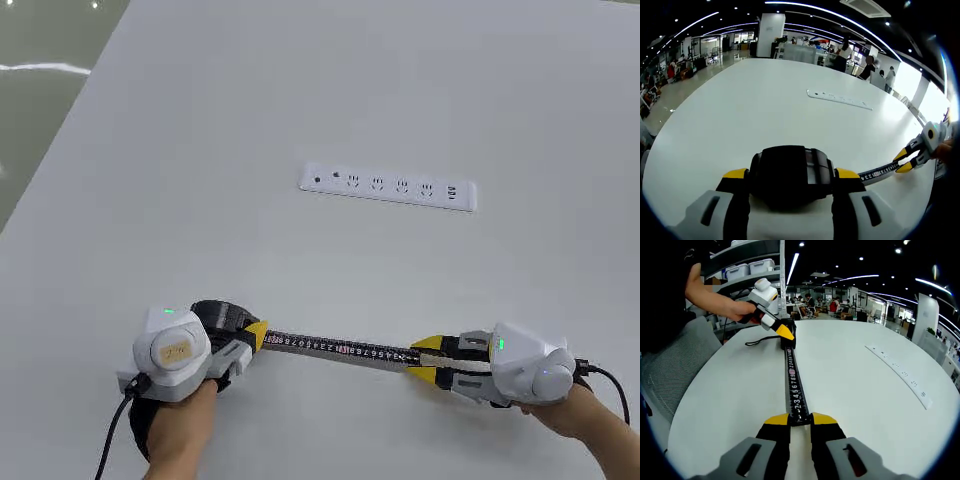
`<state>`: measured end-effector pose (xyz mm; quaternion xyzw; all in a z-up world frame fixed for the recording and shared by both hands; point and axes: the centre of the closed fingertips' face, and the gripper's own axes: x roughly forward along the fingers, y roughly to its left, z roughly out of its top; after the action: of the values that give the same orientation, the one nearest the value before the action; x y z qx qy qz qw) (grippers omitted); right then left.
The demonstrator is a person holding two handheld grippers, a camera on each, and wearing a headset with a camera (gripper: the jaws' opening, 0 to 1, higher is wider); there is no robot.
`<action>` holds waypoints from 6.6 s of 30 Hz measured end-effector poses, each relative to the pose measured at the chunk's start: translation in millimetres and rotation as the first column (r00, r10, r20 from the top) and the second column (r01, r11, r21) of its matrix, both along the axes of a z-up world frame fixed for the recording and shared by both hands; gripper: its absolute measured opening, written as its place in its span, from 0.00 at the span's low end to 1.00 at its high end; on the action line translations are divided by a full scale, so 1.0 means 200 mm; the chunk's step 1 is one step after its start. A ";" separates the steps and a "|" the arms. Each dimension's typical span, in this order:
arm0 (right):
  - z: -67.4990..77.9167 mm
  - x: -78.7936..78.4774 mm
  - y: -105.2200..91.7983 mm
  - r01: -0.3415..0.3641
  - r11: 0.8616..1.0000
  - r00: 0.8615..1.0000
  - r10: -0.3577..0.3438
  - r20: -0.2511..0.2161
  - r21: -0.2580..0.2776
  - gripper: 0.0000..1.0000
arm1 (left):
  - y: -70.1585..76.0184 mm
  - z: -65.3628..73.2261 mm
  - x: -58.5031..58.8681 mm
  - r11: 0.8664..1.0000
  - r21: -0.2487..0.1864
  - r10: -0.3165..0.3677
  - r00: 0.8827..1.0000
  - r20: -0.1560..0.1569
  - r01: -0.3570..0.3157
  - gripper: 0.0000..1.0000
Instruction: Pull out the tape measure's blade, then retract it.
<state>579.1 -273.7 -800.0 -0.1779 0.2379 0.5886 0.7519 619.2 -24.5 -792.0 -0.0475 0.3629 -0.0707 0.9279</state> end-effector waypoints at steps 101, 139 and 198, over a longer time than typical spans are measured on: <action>0.06 0.05 0.20 -0.073 0.997 0.997 0.073 0.031 0.024 0.14 | 0.03 0.00 0.00 0.998 -0.059 -0.008 1.000 -0.023 0.006 0.63; 0.09 0.05 0.29 -0.103 0.994 0.994 0.102 0.035 0.033 0.14 | 0.04 0.00 0.00 0.998 -0.066 -0.012 1.000 -0.026 0.010 0.63; 0.07 0.08 0.39 -0.121 0.992 0.992 0.119 0.041 0.035 0.14 | 0.05 0.01 0.00 0.996 -0.093 -0.009 0.999 -0.031 0.006 0.63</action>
<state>594.2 -196.7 -786.2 -0.1891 0.2011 0.6336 0.7228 620.2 -14.9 -790.0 -0.0903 0.3742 -0.0903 0.9185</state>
